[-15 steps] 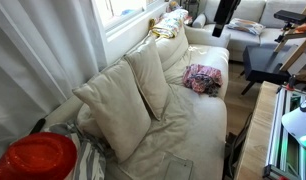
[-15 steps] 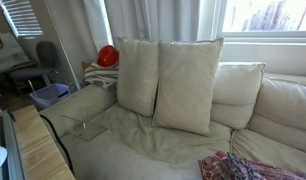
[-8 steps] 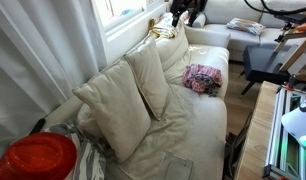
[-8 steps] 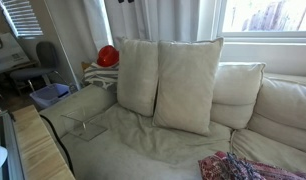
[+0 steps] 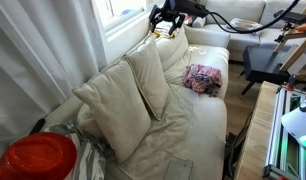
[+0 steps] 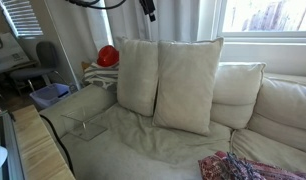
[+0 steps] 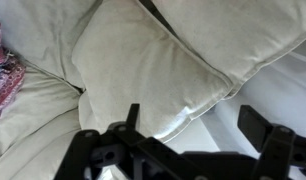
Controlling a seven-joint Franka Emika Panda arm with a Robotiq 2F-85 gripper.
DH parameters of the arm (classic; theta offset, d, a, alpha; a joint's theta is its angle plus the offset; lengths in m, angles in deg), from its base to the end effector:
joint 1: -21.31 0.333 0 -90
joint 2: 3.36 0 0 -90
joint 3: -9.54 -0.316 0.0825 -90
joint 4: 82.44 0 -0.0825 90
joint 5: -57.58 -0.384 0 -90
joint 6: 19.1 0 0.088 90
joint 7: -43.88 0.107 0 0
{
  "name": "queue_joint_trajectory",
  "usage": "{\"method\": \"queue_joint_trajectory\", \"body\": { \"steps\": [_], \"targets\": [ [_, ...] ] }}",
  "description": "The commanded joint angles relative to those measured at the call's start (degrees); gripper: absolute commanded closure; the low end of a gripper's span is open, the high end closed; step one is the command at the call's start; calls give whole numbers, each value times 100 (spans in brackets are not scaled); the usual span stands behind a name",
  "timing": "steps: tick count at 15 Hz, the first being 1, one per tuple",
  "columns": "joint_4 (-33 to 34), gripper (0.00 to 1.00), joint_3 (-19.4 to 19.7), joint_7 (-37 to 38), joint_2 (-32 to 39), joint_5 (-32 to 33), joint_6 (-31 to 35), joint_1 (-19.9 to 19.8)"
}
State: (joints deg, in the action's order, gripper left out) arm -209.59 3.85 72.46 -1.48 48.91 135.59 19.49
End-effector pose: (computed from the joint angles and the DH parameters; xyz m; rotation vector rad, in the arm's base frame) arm 0.5675 0.0330 0.4098 -2.7562 0.7839 -0.5858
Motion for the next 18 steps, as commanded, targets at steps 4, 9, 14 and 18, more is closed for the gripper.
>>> {"method": "queue_joint_trajectory", "body": {
  "steps": [4,9,14,18],
  "targets": [
    [351,0,200,-239,705,-753,434,196],
    [592,0,195,-327,1020,-943,447,188],
    [828,0,388,163,1271,-770,584,296],
    [1498,0,1070,1838,1940,34,649,621]
  ]
}}
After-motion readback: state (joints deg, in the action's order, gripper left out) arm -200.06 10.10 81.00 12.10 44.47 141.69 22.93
